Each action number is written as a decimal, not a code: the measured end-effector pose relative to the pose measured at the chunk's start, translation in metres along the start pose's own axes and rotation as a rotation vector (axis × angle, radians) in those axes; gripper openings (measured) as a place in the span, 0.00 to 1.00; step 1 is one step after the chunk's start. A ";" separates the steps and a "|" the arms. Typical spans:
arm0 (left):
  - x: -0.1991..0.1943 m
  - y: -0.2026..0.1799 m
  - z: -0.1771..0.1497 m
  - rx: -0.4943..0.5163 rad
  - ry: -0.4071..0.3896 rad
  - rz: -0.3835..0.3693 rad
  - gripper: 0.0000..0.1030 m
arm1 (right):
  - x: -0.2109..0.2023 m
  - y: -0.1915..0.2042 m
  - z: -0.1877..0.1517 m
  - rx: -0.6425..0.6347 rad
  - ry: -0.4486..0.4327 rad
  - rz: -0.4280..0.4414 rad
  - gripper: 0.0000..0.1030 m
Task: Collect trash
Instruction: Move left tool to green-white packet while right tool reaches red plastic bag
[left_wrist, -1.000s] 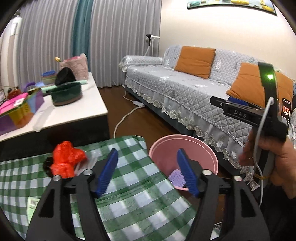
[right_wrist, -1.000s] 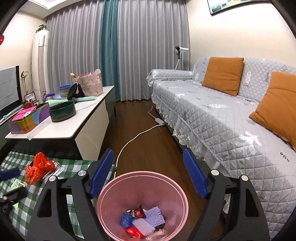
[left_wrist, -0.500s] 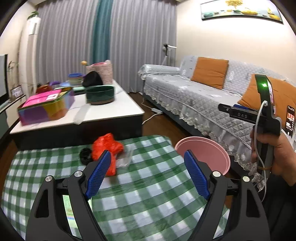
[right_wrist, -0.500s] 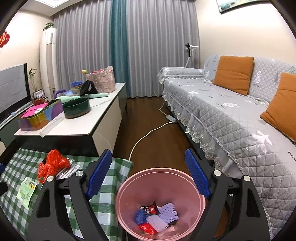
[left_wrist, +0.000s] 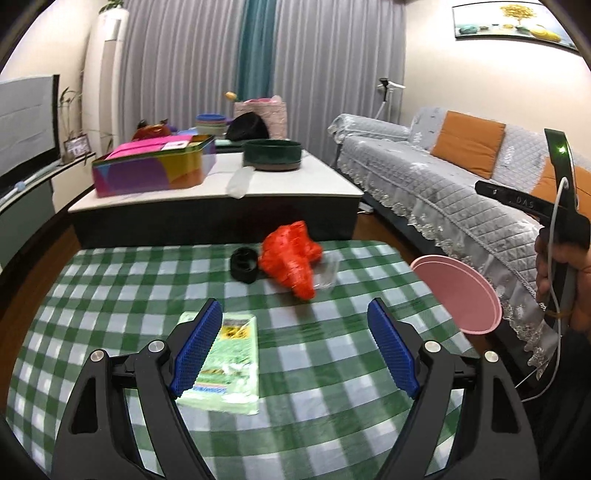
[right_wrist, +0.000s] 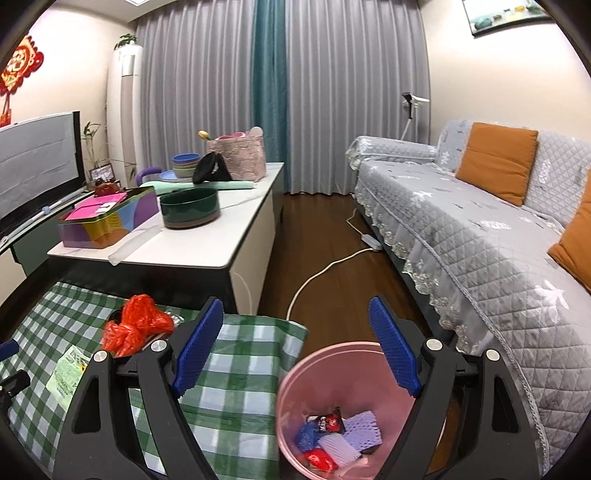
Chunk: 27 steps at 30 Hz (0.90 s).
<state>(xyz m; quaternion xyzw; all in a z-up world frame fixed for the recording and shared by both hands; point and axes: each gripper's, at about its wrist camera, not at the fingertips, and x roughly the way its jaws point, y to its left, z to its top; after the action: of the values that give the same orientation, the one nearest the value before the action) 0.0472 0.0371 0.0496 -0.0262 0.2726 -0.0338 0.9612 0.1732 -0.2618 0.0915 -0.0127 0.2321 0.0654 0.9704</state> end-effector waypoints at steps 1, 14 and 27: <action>0.000 0.003 -0.001 -0.001 0.003 0.006 0.76 | 0.001 0.004 0.001 -0.003 0.001 0.006 0.78; -0.002 0.067 -0.032 -0.109 0.087 0.121 0.76 | 0.007 0.044 0.010 0.001 0.011 0.137 0.66; 0.048 0.097 -0.036 -0.199 0.154 0.136 0.76 | 0.027 0.106 -0.011 -0.094 0.075 0.249 0.64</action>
<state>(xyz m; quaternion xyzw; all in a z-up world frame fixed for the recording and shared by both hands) 0.0737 0.1286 -0.0123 -0.1003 0.3487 0.0566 0.9301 0.1783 -0.1544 0.0697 -0.0316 0.2649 0.1957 0.9437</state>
